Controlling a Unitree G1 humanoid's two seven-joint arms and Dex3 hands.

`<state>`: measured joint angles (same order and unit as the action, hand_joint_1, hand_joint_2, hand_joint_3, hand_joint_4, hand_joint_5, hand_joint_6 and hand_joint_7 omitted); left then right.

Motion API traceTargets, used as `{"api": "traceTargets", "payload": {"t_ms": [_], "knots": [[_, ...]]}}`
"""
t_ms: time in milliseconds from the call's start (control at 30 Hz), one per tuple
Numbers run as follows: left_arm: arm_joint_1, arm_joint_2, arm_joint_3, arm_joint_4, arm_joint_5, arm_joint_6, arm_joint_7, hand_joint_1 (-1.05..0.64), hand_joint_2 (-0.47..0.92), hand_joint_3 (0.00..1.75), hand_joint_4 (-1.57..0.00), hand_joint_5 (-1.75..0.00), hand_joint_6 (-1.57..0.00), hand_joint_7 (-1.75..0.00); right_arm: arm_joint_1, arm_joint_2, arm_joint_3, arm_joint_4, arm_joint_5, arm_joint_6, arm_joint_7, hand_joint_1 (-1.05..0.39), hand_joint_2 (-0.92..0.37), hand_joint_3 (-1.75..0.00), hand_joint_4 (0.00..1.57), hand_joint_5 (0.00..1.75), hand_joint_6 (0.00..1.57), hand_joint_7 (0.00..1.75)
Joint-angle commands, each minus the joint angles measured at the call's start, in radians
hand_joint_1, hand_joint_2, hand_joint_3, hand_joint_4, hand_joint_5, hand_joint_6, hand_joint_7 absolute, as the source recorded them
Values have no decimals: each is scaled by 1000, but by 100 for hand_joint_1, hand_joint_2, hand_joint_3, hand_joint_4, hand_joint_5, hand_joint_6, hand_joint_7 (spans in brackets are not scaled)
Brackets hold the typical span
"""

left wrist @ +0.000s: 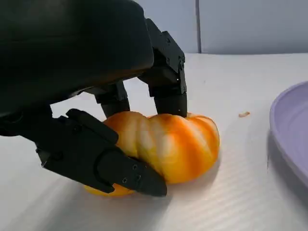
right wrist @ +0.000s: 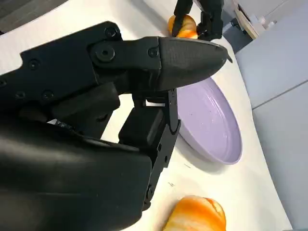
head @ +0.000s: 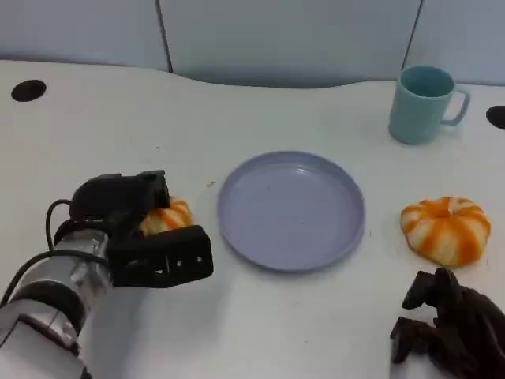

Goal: Grasp the bread from the table and place it into the plate.

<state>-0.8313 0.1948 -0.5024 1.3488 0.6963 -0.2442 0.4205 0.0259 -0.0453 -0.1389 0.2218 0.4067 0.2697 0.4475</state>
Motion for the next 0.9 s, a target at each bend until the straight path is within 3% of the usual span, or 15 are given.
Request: {"api": "traceTargets", "payload": {"t_ms": [33,100,167,267,300,400,567,700,833,900], "knots": [[8,5,47,-5,-44,-29,67,-17,89,42,-71,-175,-49,-175,3,0,-7,22,0,12,-16,-44,-92,-44,124,121,112,113],[5,0,81,-9,-76,-56,73,-13,86,41,-71,-175,-50,-170,2,1,-5,23,-1,11,-16,-44,-92,-45,124,121,112,113],[5,-4,103,-10,-97,-78,72,-14,86,43,-69,-175,-54,-151,0,1,-4,24,-2,10,-16,-44,-92,-46,124,121,112,114],[-6,-15,133,-17,-128,-109,76,-14,86,44,-69,-175,-55,-146,-1,1,-1,26,-6,7,-17,-44,-92,-46,124,121,112,114],[-15,-26,158,-23,-154,-134,73,-10,76,62,-75,-175,-58,-163,-2,0,2,30,-10,0,-14,-44,-92,-46,123,121,111,113],[-38,-46,187,-36,-182,-187,72,-8,62,91,-80,-175,-63,-173,-6,3,3,31,-10,7,-23,-45,-92,-45,123,121,111,114],[-43,-49,193,-32,-179,-199,71,-9,59,98,-81,-175,-65,-175,-6,3,4,31,-8,10,-27,-45,-92,-43,123,121,112,113],[-87,-55,91,-75,-68,-343,150,-6,45,111,-81,-175,-62,-175,-10,6,11,43,-14,-5,-22,-45,-92,-44,122,121,111,113],[-105,-72,59,-79,-45,-418,140,-6,38,118,-84,-175,-64,-175,-14,5,12,49,-16,-8,-22,-45,-92,-43,122,121,111,112],[-111,-77,47,-76,-35,-432,139,-7,34,131,-86,-175,-67,-175,-15,5,12,50,-14,-5,-22,-45,-92,-43,122,121,111,112]]}}
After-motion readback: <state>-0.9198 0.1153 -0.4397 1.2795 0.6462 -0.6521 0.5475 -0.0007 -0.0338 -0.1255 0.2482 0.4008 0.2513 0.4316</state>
